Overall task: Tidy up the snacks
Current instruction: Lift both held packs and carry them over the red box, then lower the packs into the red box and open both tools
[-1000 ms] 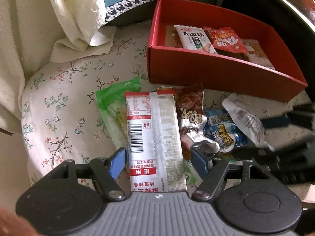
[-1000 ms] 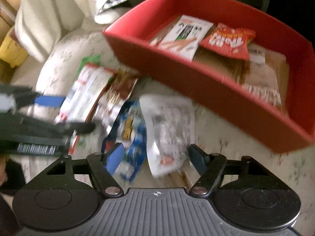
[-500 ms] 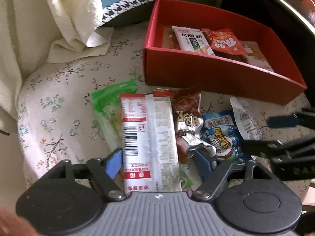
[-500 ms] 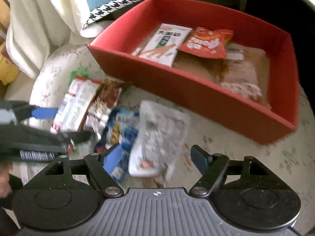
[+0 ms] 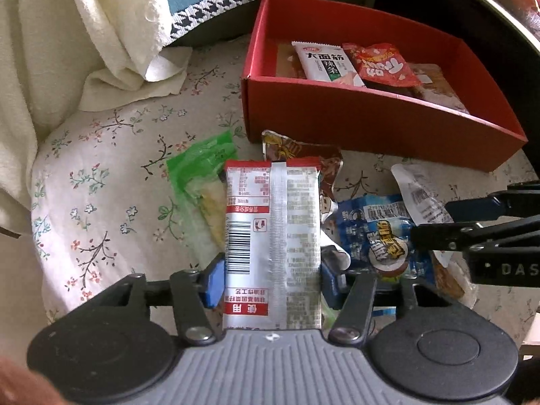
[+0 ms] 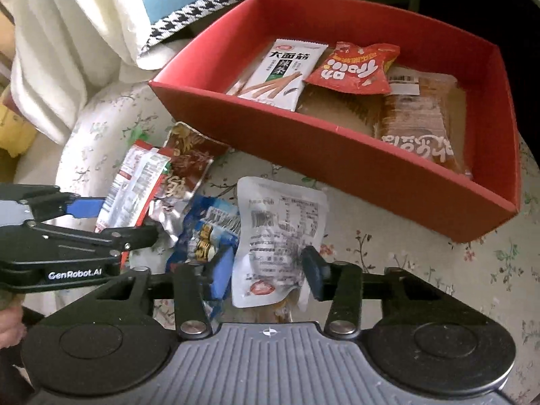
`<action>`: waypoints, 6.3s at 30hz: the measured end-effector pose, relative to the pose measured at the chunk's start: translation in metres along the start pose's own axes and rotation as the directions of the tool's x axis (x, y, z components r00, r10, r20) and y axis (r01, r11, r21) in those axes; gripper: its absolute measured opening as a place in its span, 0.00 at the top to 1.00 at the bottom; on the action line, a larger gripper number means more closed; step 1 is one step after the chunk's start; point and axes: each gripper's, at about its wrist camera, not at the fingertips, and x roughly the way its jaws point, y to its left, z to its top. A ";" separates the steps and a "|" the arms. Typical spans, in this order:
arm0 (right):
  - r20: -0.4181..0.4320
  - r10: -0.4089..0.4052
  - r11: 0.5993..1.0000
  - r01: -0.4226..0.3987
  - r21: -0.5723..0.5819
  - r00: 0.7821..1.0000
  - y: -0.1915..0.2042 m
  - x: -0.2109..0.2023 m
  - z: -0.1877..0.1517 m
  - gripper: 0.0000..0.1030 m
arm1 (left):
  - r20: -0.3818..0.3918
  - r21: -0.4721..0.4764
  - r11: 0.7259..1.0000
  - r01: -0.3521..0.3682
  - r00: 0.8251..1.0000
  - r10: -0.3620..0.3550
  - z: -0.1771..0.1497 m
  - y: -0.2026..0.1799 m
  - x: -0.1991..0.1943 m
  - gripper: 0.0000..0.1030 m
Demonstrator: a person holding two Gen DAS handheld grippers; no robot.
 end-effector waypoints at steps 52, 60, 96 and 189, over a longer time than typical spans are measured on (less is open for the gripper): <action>0.069 -0.033 0.999 0.033 0.011 0.997 -0.002 -0.008 -0.001 0.56 | 0.035 0.005 0.999 0.032 0.999 -0.033 0.003 -0.002 -0.012 0.53; 0.034 -0.054 0.999 0.054 0.001 0.998 -0.003 -0.004 -0.005 0.54 | 0.036 0.005 0.999 0.042 0.998 -0.042 0.004 -0.003 -0.015 0.53; 0.201 -0.025 0.999 0.018 0.034 0.979 -0.007 -0.058 -0.008 0.40 | 0.111 0.016 0.995 0.101 0.989 -0.102 0.016 -0.013 -0.044 0.53; 0.121 -0.260 0.953 0.234 0.194 0.958 -0.055 0.015 0.081 0.37 | 0.099 0.101 0.994 -0.050 0.994 0.040 0.149 -0.072 0.060 0.53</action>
